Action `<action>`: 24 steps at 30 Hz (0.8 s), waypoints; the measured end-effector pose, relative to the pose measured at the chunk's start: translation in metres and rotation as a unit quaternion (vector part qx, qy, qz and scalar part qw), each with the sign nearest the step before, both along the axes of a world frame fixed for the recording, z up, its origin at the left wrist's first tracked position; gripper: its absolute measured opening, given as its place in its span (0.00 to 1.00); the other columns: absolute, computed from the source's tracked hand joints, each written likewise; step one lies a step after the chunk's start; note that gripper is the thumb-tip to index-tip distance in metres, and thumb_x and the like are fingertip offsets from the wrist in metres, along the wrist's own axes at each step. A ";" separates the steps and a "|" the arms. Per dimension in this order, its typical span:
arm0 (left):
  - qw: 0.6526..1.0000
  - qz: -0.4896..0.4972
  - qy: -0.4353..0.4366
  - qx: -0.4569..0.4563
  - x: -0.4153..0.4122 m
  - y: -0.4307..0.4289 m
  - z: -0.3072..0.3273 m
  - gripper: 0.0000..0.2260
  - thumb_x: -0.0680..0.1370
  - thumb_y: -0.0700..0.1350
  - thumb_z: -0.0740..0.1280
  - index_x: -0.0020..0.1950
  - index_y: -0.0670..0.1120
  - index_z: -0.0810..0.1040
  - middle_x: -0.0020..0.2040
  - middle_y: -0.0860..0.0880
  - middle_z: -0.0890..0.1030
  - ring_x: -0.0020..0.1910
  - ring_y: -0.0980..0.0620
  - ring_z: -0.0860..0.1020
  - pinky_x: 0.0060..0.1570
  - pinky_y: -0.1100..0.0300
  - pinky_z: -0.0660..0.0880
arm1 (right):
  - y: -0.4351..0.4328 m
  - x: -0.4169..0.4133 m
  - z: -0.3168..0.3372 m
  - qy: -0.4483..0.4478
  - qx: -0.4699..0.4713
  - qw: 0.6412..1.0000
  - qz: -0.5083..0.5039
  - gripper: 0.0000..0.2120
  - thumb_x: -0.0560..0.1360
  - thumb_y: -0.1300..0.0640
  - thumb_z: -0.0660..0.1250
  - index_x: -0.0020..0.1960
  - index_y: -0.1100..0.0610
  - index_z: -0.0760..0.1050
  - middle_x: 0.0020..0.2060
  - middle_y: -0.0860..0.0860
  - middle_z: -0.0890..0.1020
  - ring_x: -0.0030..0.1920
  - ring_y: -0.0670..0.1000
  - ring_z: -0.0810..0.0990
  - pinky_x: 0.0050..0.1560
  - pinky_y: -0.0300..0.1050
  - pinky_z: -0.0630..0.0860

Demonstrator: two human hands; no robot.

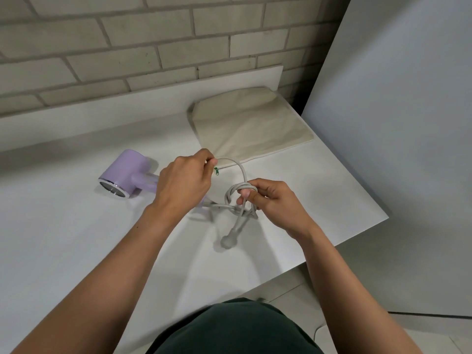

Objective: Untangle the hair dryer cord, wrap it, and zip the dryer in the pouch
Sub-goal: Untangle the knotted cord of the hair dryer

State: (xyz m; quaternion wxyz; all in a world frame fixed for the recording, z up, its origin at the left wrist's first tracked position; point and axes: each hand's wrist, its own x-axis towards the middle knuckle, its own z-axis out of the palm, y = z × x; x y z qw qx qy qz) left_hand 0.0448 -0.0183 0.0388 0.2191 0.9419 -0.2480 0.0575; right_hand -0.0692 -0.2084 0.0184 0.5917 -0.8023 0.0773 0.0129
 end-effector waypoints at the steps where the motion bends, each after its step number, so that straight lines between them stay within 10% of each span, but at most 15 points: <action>1: 1.000 -0.015 0.007 0.015 0.002 0.001 -0.002 0.11 0.85 0.52 0.59 0.62 0.51 0.77 0.51 0.49 0.85 0.51 0.40 0.81 0.46 0.49 0.77 | -0.001 -0.001 0.000 0.004 0.001 1.000 0.003 0.07 0.83 0.54 0.68 0.50 0.54 0.84 0.43 0.48 0.87 0.39 0.44 0.76 0.48 0.43 0.73; 4: 0.991 -0.124 -0.033 0.048 0.002 0.005 -0.003 0.24 0.82 0.47 0.67 0.78 0.51 0.68 0.74 0.45 0.73 0.70 0.40 0.73 0.68 0.45 0.70 | -0.002 -0.001 0.001 0.015 0.000 1.000 0.017 0.07 0.83 0.55 0.68 0.50 0.54 0.84 0.42 0.48 0.88 0.39 0.44 0.77 0.46 0.37 0.72; 7: 0.963 -0.237 -0.089 0.092 0.004 0.004 -0.003 0.25 0.80 0.49 0.69 0.78 0.54 0.70 0.76 0.47 0.71 0.75 0.42 0.69 0.77 0.43 0.61 | -0.001 -0.002 0.004 0.015 -0.003 0.999 0.033 0.06 0.82 0.56 0.68 0.50 0.53 0.84 0.42 0.48 0.88 0.45 0.44 0.81 0.49 0.34 0.73; 12: 0.972 -0.198 -0.089 0.091 -0.003 -0.003 0.000 0.21 0.82 0.61 0.52 0.56 0.55 0.83 0.46 0.54 0.85 0.45 0.44 0.82 0.49 0.53 0.75 | 0.000 -0.005 0.005 0.020 0.008 0.999 0.028 0.07 0.82 0.57 0.68 0.50 0.56 0.85 0.42 0.47 0.88 0.41 0.40 0.79 0.46 0.31 0.72; 17: 0.999 -0.003 -0.033 -0.003 -0.003 0.001 0.001 0.16 0.85 0.57 0.57 0.54 0.50 0.80 0.36 0.47 0.83 0.40 0.38 0.80 0.37 0.50 0.76 | -0.001 -0.007 0.003 0.026 -0.001 0.999 0.024 0.07 0.82 0.55 0.69 0.53 0.54 0.86 0.46 0.51 0.88 0.47 0.55 0.82 0.48 0.42 0.77; 21: 0.999 0.037 0.000 0.023 0.002 0.003 -0.001 0.13 0.84 0.55 0.59 0.54 0.50 0.80 0.41 0.46 0.84 0.47 0.36 0.80 0.36 0.53 0.68 | 0.001 -0.006 0.003 0.028 -0.013 0.999 0.030 0.08 0.82 0.56 0.68 0.49 0.54 0.85 0.43 0.54 0.87 0.39 0.49 0.77 0.41 0.34 0.74; 24: 0.999 -0.029 -0.007 0.016 0.000 0.007 -0.002 0.15 0.82 0.49 0.64 0.69 0.50 0.76 0.62 0.47 0.80 0.60 0.40 0.77 0.46 0.51 0.74 | 0.001 -0.005 0.000 0.032 -0.027 0.999 0.035 0.08 0.82 0.55 0.68 0.49 0.53 0.85 0.43 0.52 0.87 0.42 0.50 0.78 0.44 0.37 0.72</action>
